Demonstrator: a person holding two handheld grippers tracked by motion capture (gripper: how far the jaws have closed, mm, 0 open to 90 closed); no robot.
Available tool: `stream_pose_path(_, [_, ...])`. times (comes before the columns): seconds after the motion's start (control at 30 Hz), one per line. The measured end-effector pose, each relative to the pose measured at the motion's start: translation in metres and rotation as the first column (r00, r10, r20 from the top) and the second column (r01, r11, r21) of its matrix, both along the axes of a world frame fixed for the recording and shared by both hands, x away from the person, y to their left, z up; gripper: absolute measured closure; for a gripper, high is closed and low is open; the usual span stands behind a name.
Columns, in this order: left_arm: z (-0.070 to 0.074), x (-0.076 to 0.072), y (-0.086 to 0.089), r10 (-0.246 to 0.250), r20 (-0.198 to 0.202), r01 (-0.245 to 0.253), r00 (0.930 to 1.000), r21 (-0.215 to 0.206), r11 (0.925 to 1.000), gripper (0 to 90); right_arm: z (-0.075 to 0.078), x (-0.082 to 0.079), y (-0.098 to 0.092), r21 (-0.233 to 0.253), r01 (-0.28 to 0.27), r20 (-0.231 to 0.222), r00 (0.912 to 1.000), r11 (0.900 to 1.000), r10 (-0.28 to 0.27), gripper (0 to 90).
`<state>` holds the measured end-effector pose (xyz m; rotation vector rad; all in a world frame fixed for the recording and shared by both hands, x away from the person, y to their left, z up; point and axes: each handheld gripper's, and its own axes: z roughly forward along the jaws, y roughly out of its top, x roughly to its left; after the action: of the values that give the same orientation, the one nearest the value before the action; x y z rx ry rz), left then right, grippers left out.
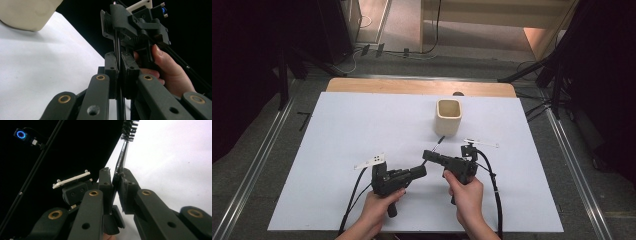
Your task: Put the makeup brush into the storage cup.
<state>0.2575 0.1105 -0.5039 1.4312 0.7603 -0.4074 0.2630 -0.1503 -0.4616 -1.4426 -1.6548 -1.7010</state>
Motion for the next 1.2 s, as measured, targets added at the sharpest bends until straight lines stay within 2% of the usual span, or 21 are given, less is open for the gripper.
stream_pose_path(0.1, [-0.001,0.000,0.000,-0.007,-0.007,0.007,0.9999,-0.003,1.0000,84.9,0.000,0.001,0.000,0.008,-0.004,-0.006,1.0000,1.000,0.004,83.7])
stream_pose_path(0.3, [-0.001,0.001,0.000,-0.012,-0.001,0.012,0.9999,0.013,0.9998,84.0,-0.001,0.002,-0.001,0.033,-0.025,-0.038,0.9990,0.999,0.026,85.5])
stream_pose_path(0.37, [-0.001,0.001,0.000,-0.011,0.009,0.011,0.9999,0.027,0.9996,83.7,-0.002,0.002,-0.001,0.033,-0.028,-0.035,0.9990,0.999,0.029,85.5])
stream_pose_path(0.4, [-0.001,0.001,-0.001,-0.013,0.012,0.013,0.9998,0.022,0.9997,78.1,-0.002,0.002,-0.001,0.031,-0.029,-0.037,0.9989,0.999,0.030,85.6])
stream_pose_path(0.43, [-0.001,0.002,-0.001,-0.020,0.000,0.020,0.9998,0.032,0.9993,67.4,-0.001,0.002,-0.001,0.029,-0.031,-0.042,0.9986,0.999,0.033,85.6])
stream_pose_path(0.53, [0.000,0.005,-0.002,-0.040,-0.016,0.042,0.9991,0.088,0.9952,66.8,-0.002,0.002,-0.001,0.026,-0.034,-0.044,0.9984,0.999,0.035,85.6])
stream_pose_path(0.6, [0.000,0.008,-0.003,-0.049,-0.052,0.054,0.9975,0.111,0.9924,52.6,-0.002,0.003,-0.002,0.024,-0.036,-0.049,0.9981,0.999,0.037,85.6])
stream_pose_path(0.73, [0.005,0.013,-0.003,-0.069,-0.093,0.086,0.9933,0.190,0.9781,52.5,-0.003,0.004,-0.004,0.013,-0.040,-0.058,0.9975,0.999,0.040,85.6])
stream_pose_path(0.83, [0.011,0.015,-0.005,-0.095,-0.104,0.121,0.9900,0.274,0.9540,52.4,-0.004,0.005,-0.004,-0.003,-0.040,-0.054,0.9978,0.999,0.039,85.6])
stream_pose_path(0.9, [0.014,0.015,-0.006,-0.103,-0.083,0.123,0.9913,0.302,0.9453,52.3,-0.004,0.006,-0.004,-0.021,-0.043,-0.048,0.9979,0.999,0.042,85.6])
stream_pose_path(0.93, [0.015,0.015,-0.006,-0.100,-0.071,0.117,0.9925,0.311,0.9431,52.2,-0.004,0.006,-0.004,-0.028,-0.048,-0.043,0.9980,0.998,0.047,85.6])
stream_pose_path(0.97, [0.016,0.015,-0.007,-0.097,-0.058,0.111,0.9935,0.319,0.9414,43.0,-0.004,0.006,-0.004,-0.026,-0.056,-0.054,0.9971,0.998,0.054,85.6])
stream_pose_path(1.0, [0.017,0.016,-0.007,-0.104,-0.062,0.118,0.9927,0.324,0.9385,38.9,-0.003,0.007,-0.004,-0.029,-0.058,-0.053,0.9970,0.998,0.057,85.6])
stream_pose_path(1.1, [0.020,0.017,-0.006,-0.110,-0.065,0.125,0.9918,0.336,0.9335,38.9,-0.002,0.007,-0.004,-0.049,-0.067,-0.043,0.9969,0.997,0.065,85.5])
stream_pose_path(1.2, [0.023,0.019,-0.004,-0.113,-0.058,0.127,0.9918,0.360,0.9241,38.8,-0.001,0.008,-0.004,-0.076,-0.080,-0.044,0.9961,0.994,0.077,85.6])
